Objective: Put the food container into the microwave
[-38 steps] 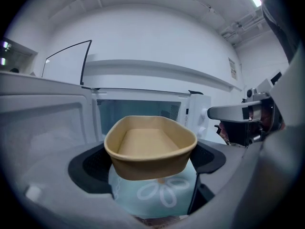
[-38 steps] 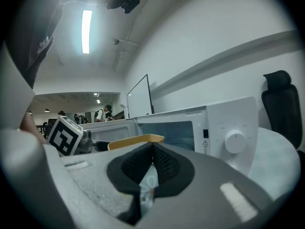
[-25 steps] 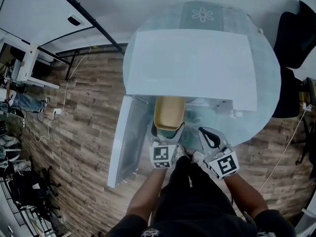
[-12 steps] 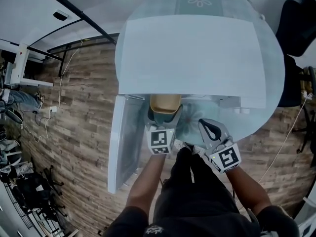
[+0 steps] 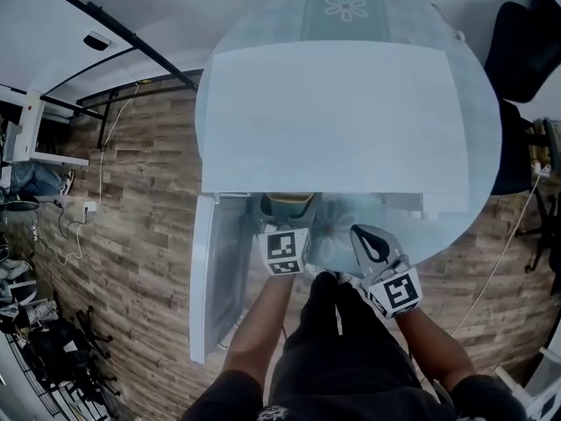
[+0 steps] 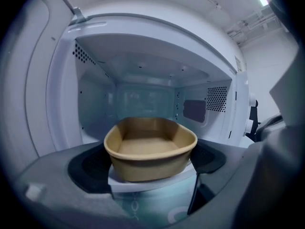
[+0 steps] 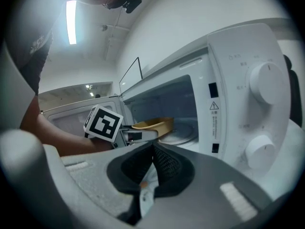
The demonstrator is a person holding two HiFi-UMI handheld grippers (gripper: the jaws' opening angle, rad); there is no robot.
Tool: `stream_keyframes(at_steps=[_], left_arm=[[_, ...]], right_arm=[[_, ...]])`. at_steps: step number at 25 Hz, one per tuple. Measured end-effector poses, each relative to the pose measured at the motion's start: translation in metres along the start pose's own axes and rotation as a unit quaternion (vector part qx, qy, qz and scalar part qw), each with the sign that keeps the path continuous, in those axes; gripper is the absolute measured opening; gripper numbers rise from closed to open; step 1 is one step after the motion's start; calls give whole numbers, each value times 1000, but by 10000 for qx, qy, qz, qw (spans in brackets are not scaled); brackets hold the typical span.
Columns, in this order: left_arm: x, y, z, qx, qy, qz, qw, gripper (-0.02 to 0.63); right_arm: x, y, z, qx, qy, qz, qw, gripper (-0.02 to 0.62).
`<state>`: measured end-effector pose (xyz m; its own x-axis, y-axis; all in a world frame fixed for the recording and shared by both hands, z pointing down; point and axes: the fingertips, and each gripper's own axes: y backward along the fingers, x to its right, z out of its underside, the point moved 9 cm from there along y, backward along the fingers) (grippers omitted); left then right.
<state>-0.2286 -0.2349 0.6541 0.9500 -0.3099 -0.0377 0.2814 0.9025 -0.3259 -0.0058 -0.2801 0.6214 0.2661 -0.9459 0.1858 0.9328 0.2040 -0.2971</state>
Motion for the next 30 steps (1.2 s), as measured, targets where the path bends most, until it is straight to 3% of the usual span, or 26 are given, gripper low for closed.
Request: stream_keyframes(at_steps=[14, 20, 30], left_arm=[[9, -25, 1, -11, -132, -206, 9997, 512], [9, -28, 7, -134, 6, -323, 9994, 520], [23, 7, 19, -170, 53, -258, 9995, 521]], right_arm=[[18, 7, -2, -12, 47, 277, 9996, 2], [15, 7, -4, -15, 20, 261, 9997, 2], [10, 10, -15, 208, 47, 145, 9997, 2]])
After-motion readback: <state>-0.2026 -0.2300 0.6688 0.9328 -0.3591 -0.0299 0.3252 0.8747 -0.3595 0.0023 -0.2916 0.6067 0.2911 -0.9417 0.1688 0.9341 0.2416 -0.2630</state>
